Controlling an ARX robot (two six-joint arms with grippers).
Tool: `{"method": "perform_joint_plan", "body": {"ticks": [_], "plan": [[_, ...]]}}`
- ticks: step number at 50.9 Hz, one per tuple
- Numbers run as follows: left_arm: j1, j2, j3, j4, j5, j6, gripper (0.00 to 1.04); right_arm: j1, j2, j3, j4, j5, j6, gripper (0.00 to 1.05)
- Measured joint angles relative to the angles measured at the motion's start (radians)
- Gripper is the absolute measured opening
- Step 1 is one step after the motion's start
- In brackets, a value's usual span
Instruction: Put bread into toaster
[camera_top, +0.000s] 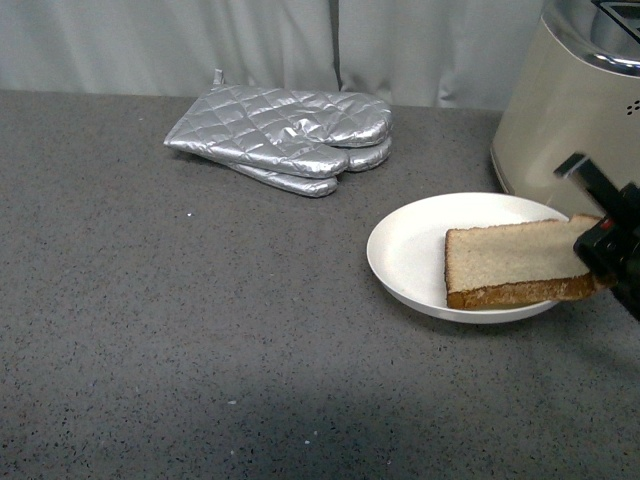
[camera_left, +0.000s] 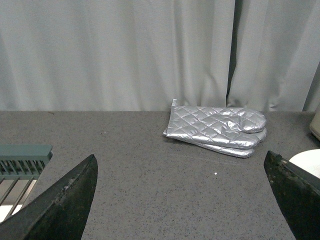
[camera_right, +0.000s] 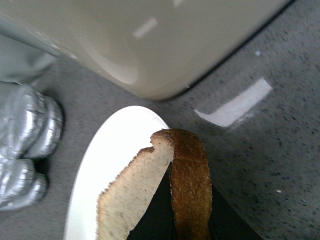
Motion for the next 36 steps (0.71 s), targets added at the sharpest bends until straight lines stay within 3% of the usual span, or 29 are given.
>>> {"method": "perform_joint_plan", "body": {"ticks": [9,21,36], "plan": [[0.0,0.0,0.0,0.0,0.0,0.0,0.98,-0.001,-0.213,0.013,-0.087,-0.021,-0.013,0.03],[0.0,0.0,0.0,0.0,0.0,0.0,0.98,-0.068,-0.356,0.001,-0.179,-0.017,-0.024,0.03],[0.0,0.0,0.0,0.0,0.0,0.0,0.98,-0.165,-0.447,0.194,-0.345,0.108,-0.047,0.03]]}}
